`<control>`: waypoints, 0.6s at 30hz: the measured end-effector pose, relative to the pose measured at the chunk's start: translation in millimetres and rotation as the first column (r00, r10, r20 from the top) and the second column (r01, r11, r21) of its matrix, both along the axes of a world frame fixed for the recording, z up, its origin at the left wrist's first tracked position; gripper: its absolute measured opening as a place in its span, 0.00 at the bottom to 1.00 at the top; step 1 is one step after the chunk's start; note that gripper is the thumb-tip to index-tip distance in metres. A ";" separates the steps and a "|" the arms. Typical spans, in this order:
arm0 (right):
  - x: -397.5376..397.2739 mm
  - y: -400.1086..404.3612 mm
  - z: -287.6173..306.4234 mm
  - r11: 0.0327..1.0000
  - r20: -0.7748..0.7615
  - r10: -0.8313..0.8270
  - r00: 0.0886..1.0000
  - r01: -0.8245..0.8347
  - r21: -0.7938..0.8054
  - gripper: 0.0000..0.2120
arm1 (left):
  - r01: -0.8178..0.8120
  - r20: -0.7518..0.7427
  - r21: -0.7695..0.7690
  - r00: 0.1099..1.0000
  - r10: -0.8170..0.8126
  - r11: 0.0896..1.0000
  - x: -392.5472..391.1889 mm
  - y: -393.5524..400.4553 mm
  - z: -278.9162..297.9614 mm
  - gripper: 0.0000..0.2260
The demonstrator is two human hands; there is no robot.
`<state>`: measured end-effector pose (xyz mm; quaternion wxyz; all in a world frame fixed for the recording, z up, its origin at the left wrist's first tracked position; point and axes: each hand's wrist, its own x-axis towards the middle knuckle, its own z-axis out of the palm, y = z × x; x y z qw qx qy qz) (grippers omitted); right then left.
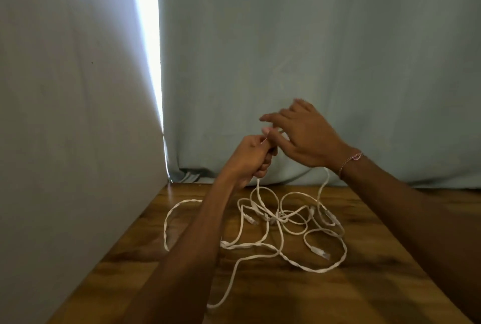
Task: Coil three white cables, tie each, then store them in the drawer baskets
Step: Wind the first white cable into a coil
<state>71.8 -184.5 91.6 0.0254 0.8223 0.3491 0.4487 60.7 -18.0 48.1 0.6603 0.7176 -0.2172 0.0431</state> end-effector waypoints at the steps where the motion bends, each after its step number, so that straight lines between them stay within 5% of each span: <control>1: 1.9 -1.3 1.6 0.999 -0.066 -0.026 0.998 0.028 0.025 0.26 | 0.002 0.013 -0.012 1.000 -0.002 1.000 0.1 -0.5 -1.0 0.18; 6: 2.6 -21.1 16.9 0.941 -0.310 0.142 0.940 -0.031 0.336 0.31 | 0.132 0.022 -0.101 0.991 -0.131 0.986 -1.7 -4.8 -6.7 0.17; 10: -1.4 -35.4 35.0 0.575 -0.136 0.200 0.970 -0.004 0.818 0.25 | 0.243 0.019 -0.176 0.970 -0.244 0.954 -7.1 -10.5 -8.0 0.16; 14: 2.5 -43.1 19.5 0.872 -0.050 -0.077 0.996 0.091 0.481 0.21 | 0.225 0.040 -0.184 0.974 -0.222 0.957 -9.1 -12.9 -8.8 0.16; 18: -11.4 -20.0 1.2 0.979 -0.134 0.085 0.987 -0.057 0.195 0.23 | 0.225 0.045 -0.148 0.974 -0.220 0.963 -10.5 -23.9 -3.5 0.18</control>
